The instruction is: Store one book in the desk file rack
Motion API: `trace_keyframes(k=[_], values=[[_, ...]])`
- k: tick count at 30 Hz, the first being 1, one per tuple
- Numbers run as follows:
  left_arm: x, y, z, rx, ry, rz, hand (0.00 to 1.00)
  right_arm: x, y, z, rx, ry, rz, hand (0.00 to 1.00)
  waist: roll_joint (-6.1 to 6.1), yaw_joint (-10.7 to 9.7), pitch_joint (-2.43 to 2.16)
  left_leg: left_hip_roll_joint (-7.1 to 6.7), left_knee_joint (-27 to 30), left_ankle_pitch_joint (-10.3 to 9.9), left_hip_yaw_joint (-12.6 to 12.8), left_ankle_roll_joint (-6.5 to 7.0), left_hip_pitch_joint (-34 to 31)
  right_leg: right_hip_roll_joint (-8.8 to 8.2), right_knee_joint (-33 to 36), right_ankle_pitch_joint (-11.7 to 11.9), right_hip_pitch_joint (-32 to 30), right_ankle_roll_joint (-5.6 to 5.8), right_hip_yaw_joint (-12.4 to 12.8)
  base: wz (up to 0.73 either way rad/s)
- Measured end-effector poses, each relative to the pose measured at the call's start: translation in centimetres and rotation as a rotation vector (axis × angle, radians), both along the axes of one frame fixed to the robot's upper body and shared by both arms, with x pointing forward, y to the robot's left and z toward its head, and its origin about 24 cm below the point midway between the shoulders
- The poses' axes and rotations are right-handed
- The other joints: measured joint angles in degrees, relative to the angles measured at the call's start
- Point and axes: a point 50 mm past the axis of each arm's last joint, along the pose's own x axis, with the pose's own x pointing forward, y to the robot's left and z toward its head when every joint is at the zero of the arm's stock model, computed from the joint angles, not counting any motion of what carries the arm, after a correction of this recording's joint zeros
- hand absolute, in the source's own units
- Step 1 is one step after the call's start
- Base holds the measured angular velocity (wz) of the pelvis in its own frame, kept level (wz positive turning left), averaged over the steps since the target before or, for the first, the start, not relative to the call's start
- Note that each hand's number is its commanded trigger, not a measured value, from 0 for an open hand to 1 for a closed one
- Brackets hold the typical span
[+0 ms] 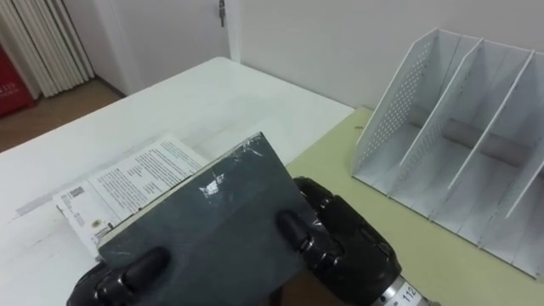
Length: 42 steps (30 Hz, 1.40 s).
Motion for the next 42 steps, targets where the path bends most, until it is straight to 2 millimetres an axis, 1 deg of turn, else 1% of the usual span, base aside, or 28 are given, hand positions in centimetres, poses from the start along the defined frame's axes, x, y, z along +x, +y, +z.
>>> trace_keyframes(k=[3, 6, 9, 11, 13, 15, 16, 17, 19, 21, 23, 24, 25, 27, 30, 31, 34, 35, 39, 42], values=[[-0.1, 0.1, -0.4, 0.024, 0.012, 0.003, 0.0, 0.0, 0.0, -0.1, -0.017, 0.01, -0.01, 1.0, -0.09, -0.29, 0.03, 0.0, -0.01, 0.0, 0.0, 0.0, 0.13, 0.0, -0.1, 0.02, 0.29, 0.01, -0.03, 0.0], [-0.3, 0.1, -1.3, 0.06, 0.036, 0.023, 0.0, 0.0, -0.1, -0.3, -0.043, 0.028, -0.026, 1.0, -0.08, -0.49, 0.09, 0.02, -0.73, 0.0, 0.12, 0.0, 1.22, 0.05, -0.13, 0.09, 1.23, 0.01, -0.01, -0.01], [-0.7, 0.5, -2.8, 0.117, 0.086, 0.058, 0.0, 0.2, -0.4, -0.3, -0.061, 0.043, -0.066, 1.0, -0.36, -1.05, 0.24, -0.03, -1.65, 0.07, 0.2, -0.06, 1.99, 0.03, -0.32, 0.09, 1.92, 0.01, -0.01, 0.0], [-1.9, 1.5, -4.6, 0.217, 0.172, 0.095, 0.0, 0.5, -1.1, -0.2, -0.078, 0.043, -0.124, 1.0, -0.53, -1.5, 0.26, -0.01, -1.77, 0.1, 0.37, -0.08, 2.05, 0.06, -0.48, 0.1, 1.88, 0.01, 0.1, -0.05], [-2.6, 1.6, -5.3, 0.279, 0.207, 0.089, 0.0, 0.7, -1.8, 0.1, -0.094, 0.042, -0.169, 1.0, -0.74, -1.72, 0.29, -0.01, -1.85, 0.1, 0.59, -0.08, 2.18, 0.04, -0.42, 0.1, 1.64, 0.01, 0.15, -0.05], [-3.0, 1.3, -5.8, 0.334, 0.21, 0.082, 0.0, 1.0, -2.4, 0.4, -0.138, 0.016, -0.213, 1.0, -1.03, -2.26, 0.2, -0.01, -1.89, 0.1, 0.7, -0.08, 2.43, 0.04, -0.39, 0.11, 1.6, 0.01, 0.19, -0.06], [-3.5, 1.3, -6.4, 0.367, 0.225, 0.089, 0.0, 1.3, -2.7, 0.7, -0.19, -0.004, -0.235, 1.0, -1.14, -2.67, 0.22, 0.0, -1.97, 0.12, 0.89, -0.09, 2.99, 0.08, -0.4, 0.11, 1.67, 0.01, 0.26, -0.1], [-4.1, 1.4, -7.1, 0.411, 0.258, 0.088, 0.0, 1.5, -3.1, 0.8, -0.231, -0.012, -0.26, 1.0, -1.33, -2.93, 0.04, 0.06, -2.01, 0.11, 0.98, -0.09, 3.19, 0.2, -0.54, 0.11, 1.84, 0.01, 0.31, -0.11], [-4.8, 1.6, -8.0, 0.497, 0.291, 0.074, 0.0, 1.6, -3.6, 0.9, -0.291, -0.019, -0.296, 1.0, -1.46, -3.07, -0.06, 0.22, -2.05, 0.11, 1.0, -0.1, 3.28, 0.4, -1.19, 0.35, 2.1, -0.15, 0.37, -0.1], [-5.3, 1.6, -8.8, 0.544, 0.323, 0.077, 0.0, 1.7, -4.2, 0.9, -0.376, -0.027, -0.332, 1.0, -1.45, -3.32, -0.06, 0.28, -2.32, 0.11, 1.34, -0.13, 3.64, 0.56, -1.13, 0.42, 2.13, -0.16, 1.12, -0.15], [-6.0, 1.7, -9.5, 0.585, 0.358, 0.083, 0.0, 1.9, -4.6, 1.2, -0.475, -0.037, -0.377, 1.0, -1.5, -2.94, -0.03, 0.59, -3.19, 0.13, 2.83, -0.24, 4.05, 0.95, -1.17, 0.46, 1.68, -0.24, 2.51, -0.3], [-6.2, 1.7, -9.7, 0.6, 0.366, 0.085, 0.0, 1.9, -4.7, 1.3, -0.491, -0.038, -0.387, 1.0, -1.61, -2.95, 0.04, 0.65, -3.48, 0.18, 3.27, -0.33, 4.15, 1.05, -1.17, 0.48, 1.64, -0.28, 2.9, -0.29], [-6.6, 1.9, -10.1, 0.621, 0.385, 0.085, 0.0, 2.0, -4.8, 1.4, -0.525, -0.047, -0.405, 1.0, -1.73, -2.96, 0.06, 0.79, -3.89, 0.26, 3.94, -0.47, 4.44, 1.19, -1.22, 0.55, 1.58, -0.38, 3.29, -0.24], [-7.4, 1.8, -10.7, 0.629, 0.424, 0.112, 0.0, 2.1, -5.3, 2.0, -0.571, -0.069, -0.453, 1.0, -1.55, -3.17, -0.03, 0.86, -3.82, 0.3, 4.03, -0.53, 4.86, 1.31, -1.34, 0.61, 1.57, -0.47, 3.37, -0.14], [-8.5, 1.6, -11.2, 0.628, 0.454, 0.134, 0.0, 2.2, -6.2, 3.4, -0.636, -0.13, -0.578, 1.0, -1.57, -3.3, -0.05, 0.99, -3.85, 0.35, 4.06, -0.62, 4.56, 1.56, -2.14, 0.96, 1.43, -0.54, 3.81, -0.03], [-9.0, 1.8, -11.5, 0.641, 0.475, 0.148, 0.0, 2.3, -6.4, 4.0, -0.65, -0.153, -0.624, 1.0, -1.68, -3.35, -0.06, 1.0, -3.93, 0.38, 4.14, -0.66, 4.47, 1.87, -2.27, 1.1, 1.19, -0.56, 4.54, -0.14], [-10.4, 2.4, -12.6, 0.72, 0.542, 0.162, 0.0, 2.7, -6.5, 5.2, -0.712, -0.209, -0.729, 1.0, -1.82, -3.31, -0.08, 1.04, -3.96, 0.4, 4.51, -0.7, 4.25, 1.99, -2.46, 1.25, 0.88, -0.73, 4.76, -0.12], [-10.9, 2.4, -13.0, 0.756, 0.564, 0.162, 0.0, 2.7, -6.5, 5.6, -0.749, -0.228, -0.781, 1.0, -1.72, -3.68, -0.22, 1.05, -3.92, 0.41, 4.86, -0.71, 4.09, 2.01, -2.55, 1.26, 0.7, -0.73, 4.75, -0.03], [-12.1, 2.3, -13.9, 0.795, 0.633, 0.179, 0.0, 2.6, -6.6, 6.4, -0.833, -0.257, -0.911, 1.0, -1.8, -4.04, -0.17, 1.1, -3.96, 0.4, 6.37, -0.71, 3.74, 2.13, -3.43, 1.65, 0.6, -0.64, 4.77, -0.02], [-12.8, 2.0, -14.4, 0.802, 0.686, 0.21, 0.0, 2.5, -6.7, 6.9, -0.875, -0.287, -1.006, 1.0, -1.68, -4.75, -0.27, 1.12, -4.26, 0.4, 7.09, -0.7, 3.48, 2.29, -3.97, 1.89, 0.45, -0.5, 4.75, -0.02]])
